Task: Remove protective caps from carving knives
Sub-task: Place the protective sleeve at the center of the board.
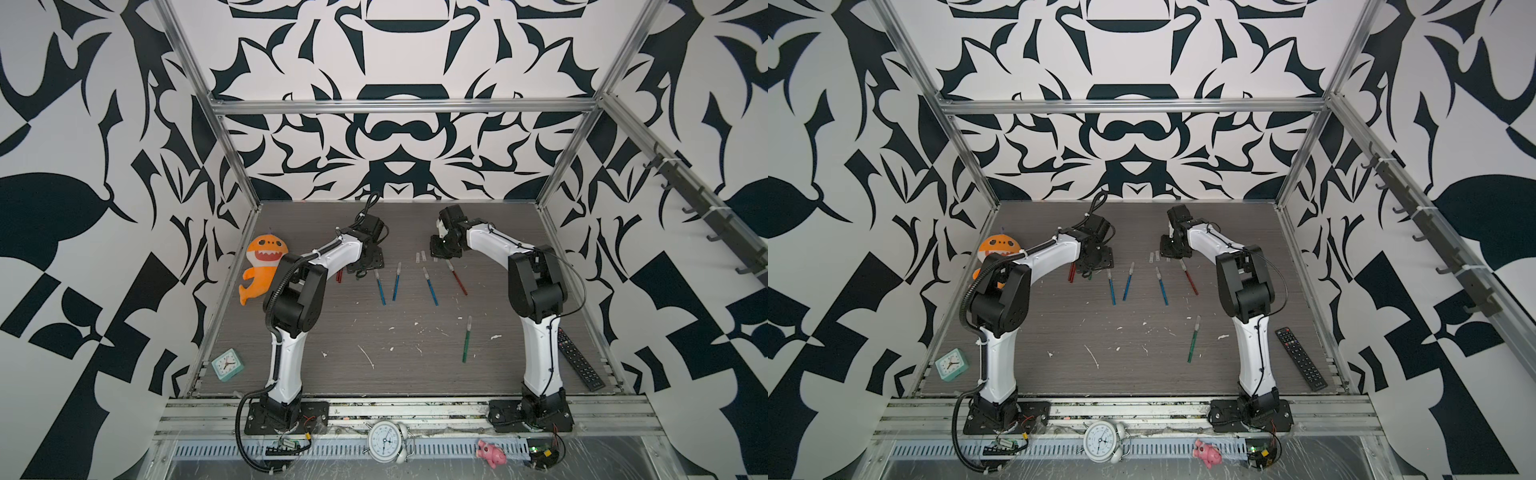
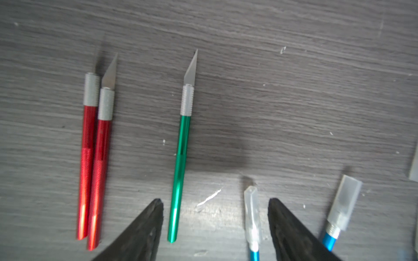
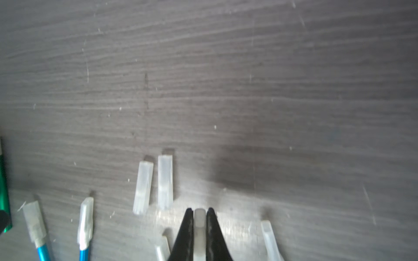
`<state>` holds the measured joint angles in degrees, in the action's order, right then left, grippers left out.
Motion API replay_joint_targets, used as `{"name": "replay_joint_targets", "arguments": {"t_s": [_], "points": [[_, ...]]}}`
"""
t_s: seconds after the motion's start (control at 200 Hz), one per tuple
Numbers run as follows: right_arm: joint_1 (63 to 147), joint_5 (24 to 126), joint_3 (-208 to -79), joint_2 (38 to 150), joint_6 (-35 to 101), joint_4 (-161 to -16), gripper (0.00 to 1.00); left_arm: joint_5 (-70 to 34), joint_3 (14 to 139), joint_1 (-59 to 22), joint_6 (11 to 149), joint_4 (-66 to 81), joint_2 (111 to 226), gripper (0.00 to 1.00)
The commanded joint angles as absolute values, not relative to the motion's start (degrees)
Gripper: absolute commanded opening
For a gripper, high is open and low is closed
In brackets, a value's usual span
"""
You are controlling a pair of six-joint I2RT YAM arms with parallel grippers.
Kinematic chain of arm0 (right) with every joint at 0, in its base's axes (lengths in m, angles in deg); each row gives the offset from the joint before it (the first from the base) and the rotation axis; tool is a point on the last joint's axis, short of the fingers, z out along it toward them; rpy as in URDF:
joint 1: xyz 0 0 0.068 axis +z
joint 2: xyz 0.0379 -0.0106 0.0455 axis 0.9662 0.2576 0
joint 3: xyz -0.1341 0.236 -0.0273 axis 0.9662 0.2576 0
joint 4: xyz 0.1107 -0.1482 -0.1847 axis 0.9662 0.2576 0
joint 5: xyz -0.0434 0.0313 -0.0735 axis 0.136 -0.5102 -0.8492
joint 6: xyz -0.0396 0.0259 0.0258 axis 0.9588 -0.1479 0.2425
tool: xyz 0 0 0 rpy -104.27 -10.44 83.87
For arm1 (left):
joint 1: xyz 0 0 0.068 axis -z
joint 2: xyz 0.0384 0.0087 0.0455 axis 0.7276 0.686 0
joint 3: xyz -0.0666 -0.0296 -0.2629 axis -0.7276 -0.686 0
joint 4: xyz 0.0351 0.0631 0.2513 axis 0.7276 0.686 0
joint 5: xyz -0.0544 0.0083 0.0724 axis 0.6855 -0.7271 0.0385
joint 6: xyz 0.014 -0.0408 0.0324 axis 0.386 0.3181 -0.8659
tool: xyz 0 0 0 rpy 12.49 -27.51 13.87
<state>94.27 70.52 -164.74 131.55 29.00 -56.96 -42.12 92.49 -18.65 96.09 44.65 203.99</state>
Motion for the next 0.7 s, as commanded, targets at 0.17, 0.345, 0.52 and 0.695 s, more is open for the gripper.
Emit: {"name": "replay_joint_targets", "arguments": {"t_s": [0.17,0.345,0.52,0.695], "points": [[94.0,69.8,-173.4,135.6,31.3,-51.4,0.00,-42.8,93.6,-18.6,97.0,45.4,205.7,0.77],[94.1,70.1,-177.0,137.7,31.6,-49.4,0.00,-42.4,93.7,-18.8,97.0,45.3,206.2,0.77],[94.1,70.8,-178.0,138.4,31.2,-48.8,0.00,-42.2,93.9,-18.9,97.4,45.1,206.6,0.77],[94.1,71.4,-178.1,139.1,31.2,-48.3,0.04,-42.5,93.9,-18.9,98.0,44.5,205.4,0.77]]}}
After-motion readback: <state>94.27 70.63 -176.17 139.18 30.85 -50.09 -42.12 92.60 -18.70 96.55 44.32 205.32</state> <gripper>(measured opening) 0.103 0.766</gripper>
